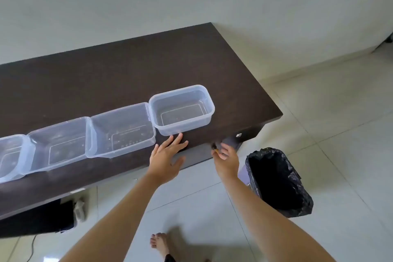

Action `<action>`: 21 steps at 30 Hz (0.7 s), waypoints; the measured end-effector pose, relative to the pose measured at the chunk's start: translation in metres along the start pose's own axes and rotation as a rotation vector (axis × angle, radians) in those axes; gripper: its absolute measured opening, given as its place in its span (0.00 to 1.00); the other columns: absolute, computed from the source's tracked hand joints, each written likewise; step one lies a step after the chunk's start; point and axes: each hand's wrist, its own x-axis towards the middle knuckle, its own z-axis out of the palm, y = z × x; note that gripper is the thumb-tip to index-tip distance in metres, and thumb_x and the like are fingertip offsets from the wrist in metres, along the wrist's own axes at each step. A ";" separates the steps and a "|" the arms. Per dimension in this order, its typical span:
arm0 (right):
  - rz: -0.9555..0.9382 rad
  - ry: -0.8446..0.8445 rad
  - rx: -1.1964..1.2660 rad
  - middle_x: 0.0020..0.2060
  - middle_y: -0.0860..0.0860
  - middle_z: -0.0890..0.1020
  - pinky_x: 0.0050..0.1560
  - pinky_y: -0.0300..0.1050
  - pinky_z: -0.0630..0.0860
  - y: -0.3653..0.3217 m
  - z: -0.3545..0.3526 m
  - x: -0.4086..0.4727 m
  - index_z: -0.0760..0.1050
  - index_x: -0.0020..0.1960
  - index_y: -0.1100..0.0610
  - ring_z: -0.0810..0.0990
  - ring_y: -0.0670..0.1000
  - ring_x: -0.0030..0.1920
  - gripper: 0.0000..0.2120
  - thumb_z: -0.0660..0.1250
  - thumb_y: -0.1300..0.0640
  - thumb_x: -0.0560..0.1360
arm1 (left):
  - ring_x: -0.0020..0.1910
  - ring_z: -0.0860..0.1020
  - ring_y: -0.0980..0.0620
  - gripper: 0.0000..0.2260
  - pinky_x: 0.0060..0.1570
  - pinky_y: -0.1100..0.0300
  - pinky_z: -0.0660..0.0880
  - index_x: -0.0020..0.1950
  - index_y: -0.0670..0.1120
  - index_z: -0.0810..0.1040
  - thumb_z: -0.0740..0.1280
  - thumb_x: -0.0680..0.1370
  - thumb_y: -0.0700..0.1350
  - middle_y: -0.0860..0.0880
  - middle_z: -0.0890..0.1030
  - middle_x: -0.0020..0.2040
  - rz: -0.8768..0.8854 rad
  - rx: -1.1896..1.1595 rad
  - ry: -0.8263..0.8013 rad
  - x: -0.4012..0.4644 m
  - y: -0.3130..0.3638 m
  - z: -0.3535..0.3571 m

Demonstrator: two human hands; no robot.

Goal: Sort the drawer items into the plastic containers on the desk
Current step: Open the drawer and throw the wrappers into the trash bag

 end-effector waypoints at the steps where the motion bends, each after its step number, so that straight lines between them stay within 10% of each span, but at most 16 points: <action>1: -0.001 0.024 0.057 0.51 0.52 0.80 0.45 0.35 0.75 -0.001 0.004 0.003 0.75 0.59 0.60 0.80 0.50 0.46 0.17 0.72 0.62 0.71 | 0.77 0.50 0.58 0.20 0.74 0.45 0.43 0.70 0.62 0.66 0.61 0.80 0.48 0.65 0.54 0.75 0.001 0.011 0.015 0.001 -0.001 0.001; 7: 0.044 0.172 0.262 0.36 0.51 0.81 0.43 0.30 0.77 0.001 0.015 0.005 0.77 0.52 0.65 0.79 0.49 0.39 0.13 0.72 0.73 0.68 | 0.77 0.50 0.58 0.19 0.74 0.46 0.43 0.70 0.62 0.67 0.61 0.80 0.48 0.66 0.55 0.75 -0.015 0.029 0.035 0.004 -0.004 0.004; 21: 0.118 0.197 0.262 0.40 0.52 0.83 0.43 0.31 0.73 0.023 -0.004 -0.013 0.77 0.53 0.58 0.80 0.46 0.40 0.13 0.72 0.67 0.70 | 0.77 0.52 0.57 0.19 0.74 0.44 0.44 0.69 0.61 0.67 0.62 0.79 0.48 0.65 0.57 0.75 -0.021 0.050 0.066 0.004 -0.001 0.006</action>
